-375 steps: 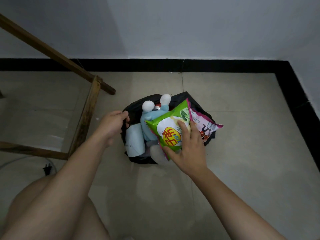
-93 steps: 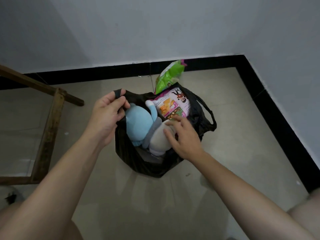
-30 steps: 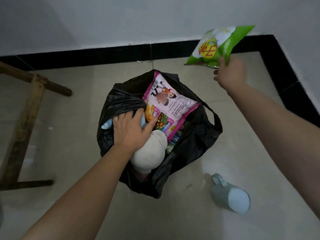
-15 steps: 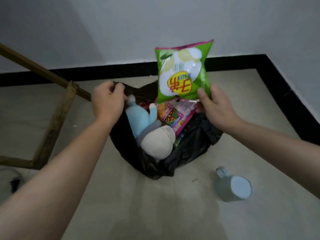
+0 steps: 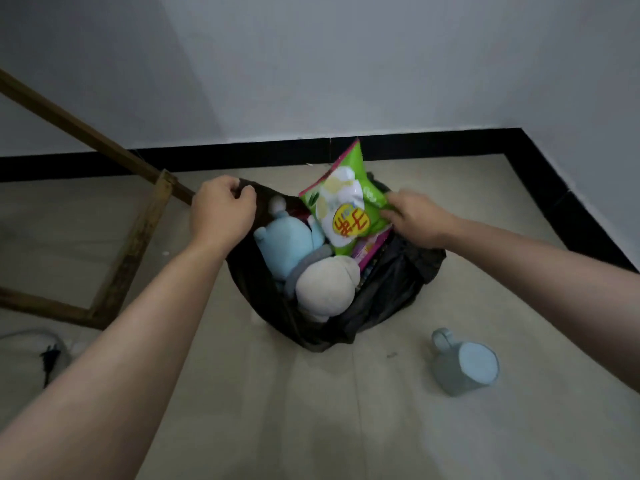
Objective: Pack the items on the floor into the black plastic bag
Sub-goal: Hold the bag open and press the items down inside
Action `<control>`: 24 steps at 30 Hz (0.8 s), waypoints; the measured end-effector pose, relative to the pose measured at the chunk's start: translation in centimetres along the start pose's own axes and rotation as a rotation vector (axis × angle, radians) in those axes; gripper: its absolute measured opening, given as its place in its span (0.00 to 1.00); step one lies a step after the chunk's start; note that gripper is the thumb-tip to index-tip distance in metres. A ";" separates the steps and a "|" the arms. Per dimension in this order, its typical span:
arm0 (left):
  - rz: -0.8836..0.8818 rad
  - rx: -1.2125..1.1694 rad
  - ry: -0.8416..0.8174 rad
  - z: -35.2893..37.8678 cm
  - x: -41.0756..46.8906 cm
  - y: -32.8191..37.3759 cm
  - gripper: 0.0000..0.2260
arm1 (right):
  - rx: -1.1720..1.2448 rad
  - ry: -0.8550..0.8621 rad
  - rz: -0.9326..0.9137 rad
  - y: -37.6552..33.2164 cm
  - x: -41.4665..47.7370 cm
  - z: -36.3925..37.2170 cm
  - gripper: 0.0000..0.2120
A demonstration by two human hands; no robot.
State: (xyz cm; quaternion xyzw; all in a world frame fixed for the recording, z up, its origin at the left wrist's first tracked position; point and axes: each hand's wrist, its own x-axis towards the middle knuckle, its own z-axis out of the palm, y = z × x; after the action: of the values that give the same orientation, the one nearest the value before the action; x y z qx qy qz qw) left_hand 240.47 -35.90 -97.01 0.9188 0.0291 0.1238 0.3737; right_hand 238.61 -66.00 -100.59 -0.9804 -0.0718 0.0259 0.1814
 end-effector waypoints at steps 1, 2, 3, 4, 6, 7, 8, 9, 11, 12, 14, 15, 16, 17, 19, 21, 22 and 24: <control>0.015 0.017 -0.004 0.1 -0.2 0.2 0.11 | 0.016 -0.046 -0.014 -0.2 -0.4 0.4 0.12; 0.031 0.034 -0.008 0.2 -0.3 0.4 0.11 | 0.060 -0.069 -0.008 -0.7 -0.8 0.7 0.12; 0.039 0.048 -0.010 0.4 -0.5 0.8 0.10 | 0.104 -0.078 0.011 -1.0 -1.1 1.0 0.12; 0.032 0.071 0.003 0.7 -0.8 1.2 0.11 | 0.151 -0.079 0.041 -1.0 -1.2 1.2 0.13; -0.022 0.179 0.097 1.8 -1.6 2.0 0.17 | 0.265 -0.070 0.130 -0.4 -1.2 1.4 0.25; -0.032 0.231 0.160 2.5 -2.2 2.4 0.21 | 0.336 -0.052 0.184 0.1 -1.4 1.4 0.36; -0.006 0.269 0.215 3.3 -3.0 2.6 0.23 | 0.396 -0.043 0.243 0.7 -1.9 1.4 0.47; 0.053 0.300 0.257 4.1 -3.7 2.8 0.24 | 0.425 -0.047 0.296 1.2 -2.8 1.4 0.55; 0.189 0.351 0.289 5.7 -4.7 2.7 0.23 | 0.335 -0.156 0.376 2.8 -5.3 1.7 0.60; 0.252 0.359 0.277 6.4 -5.0 2.8 0.22 | 0.247 -0.260 0.421 3.6 -6.8 2.0 0.60; 0.392 0.333 0.153 8.0 -5.5 2.9 0.22 | 0.062 -0.485 0.476 5.3 -10.0 3.4 0.60; 0.468 0.338 0.039 8.9 -5.8 3.0 0.23 | -0.017 -0.585 0.494 5.8 -11.5 4.3 0.61; 0.535 0.364 -0.090 9.8 -6.1 3.0 0.26 | -0.078 -0.661 0.501 6.3 -13.0 5.4 0.62; 0.581 0.394 -0.208 10.6 -6.3 2.9 0.29 | -0.124 -0.707 0.493 6.7 -14.5 6.4 0.61; 0.576 0.427 -0.394 12.1 -6.6 2.6 0.34 | -0.196 -0.722 0.446 7.0 -17.0 7.5 0.55; 0.548 0.427 -0.461 13.0 -6.6 2.3 0.37 | -0.231 -0.675 0.382 7.1 -17.9 7.2 0.45; 0.555 0.421 -0.456 13.1 -6.6 2.3 0.37 | -0.234 -0.653 0.362 7.0 -17.7 6.6 0.43; 0.572 0.383 -0.431 13.0 -6.3 2.4 0.34 | -0.186 -0.618 0.336 6.2 -16.2 4.4 0.40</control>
State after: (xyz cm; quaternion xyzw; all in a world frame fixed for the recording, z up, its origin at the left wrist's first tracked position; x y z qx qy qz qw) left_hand 237.49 -47.34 -105.60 0.9477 -0.2842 0.0196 0.1438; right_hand 223.07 -72.61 -106.54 -0.9368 0.0366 0.3438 0.0545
